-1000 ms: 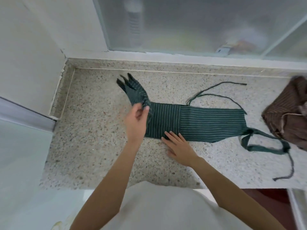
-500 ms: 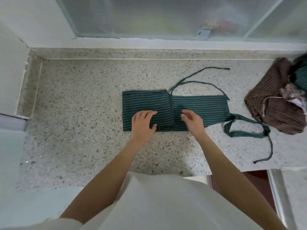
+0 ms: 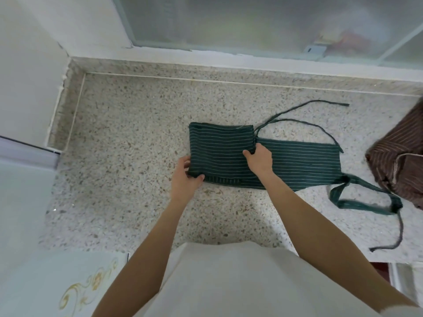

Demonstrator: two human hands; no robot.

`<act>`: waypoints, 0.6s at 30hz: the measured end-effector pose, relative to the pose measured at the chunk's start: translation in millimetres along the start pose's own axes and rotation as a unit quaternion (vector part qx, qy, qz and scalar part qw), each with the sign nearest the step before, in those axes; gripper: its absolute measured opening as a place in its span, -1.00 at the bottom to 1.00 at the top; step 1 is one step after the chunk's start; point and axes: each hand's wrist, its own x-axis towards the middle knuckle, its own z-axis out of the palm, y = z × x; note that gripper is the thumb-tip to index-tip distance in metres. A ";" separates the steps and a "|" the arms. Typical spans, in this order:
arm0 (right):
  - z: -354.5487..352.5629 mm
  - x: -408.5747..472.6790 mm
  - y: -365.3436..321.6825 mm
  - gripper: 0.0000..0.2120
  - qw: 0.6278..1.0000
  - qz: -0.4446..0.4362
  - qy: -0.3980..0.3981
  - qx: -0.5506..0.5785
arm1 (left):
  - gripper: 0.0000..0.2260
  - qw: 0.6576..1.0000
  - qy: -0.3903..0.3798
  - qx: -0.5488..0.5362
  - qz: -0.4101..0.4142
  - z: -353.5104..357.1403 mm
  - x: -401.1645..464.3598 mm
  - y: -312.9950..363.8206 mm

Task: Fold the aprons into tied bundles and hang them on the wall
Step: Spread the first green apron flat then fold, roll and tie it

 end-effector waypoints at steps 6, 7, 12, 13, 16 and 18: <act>-39.2 -6.6 -9.3 -0.78 0.988 -0.044 0.039 0.144 | -0.27 0.996 0.034 -0.056 0.067 32.5 0.7 0.0; -48.4 -8.1 -6.5 -0.79 0.987 -0.052 0.062 0.141 | -0.27 0.995 0.055 -0.030 0.083 38.7 1.2 1.3; -102.4 -20.8 46.1 -0.73 0.974 -0.029 0.193 0.111 | -0.41 0.953 0.022 0.185 0.237 48.6 1.6 7.2; -108.9 -25.4 63.2 -0.72 0.973 -0.012 0.211 0.093 | -0.43 0.934 -0.003 0.231 0.272 48.5 2.9 4.0; -102.2 -36.3 110.5 -0.64 0.981 0.066 0.180 0.043 | -0.49 0.900 -0.036 0.311 0.304 46.5 9.5 -11.3; -90.7 -40.4 132.7 -0.56 0.980 0.129 0.138 0.057 | -0.49 0.924 -0.054 0.282 0.252 47.9 10.5 -12.6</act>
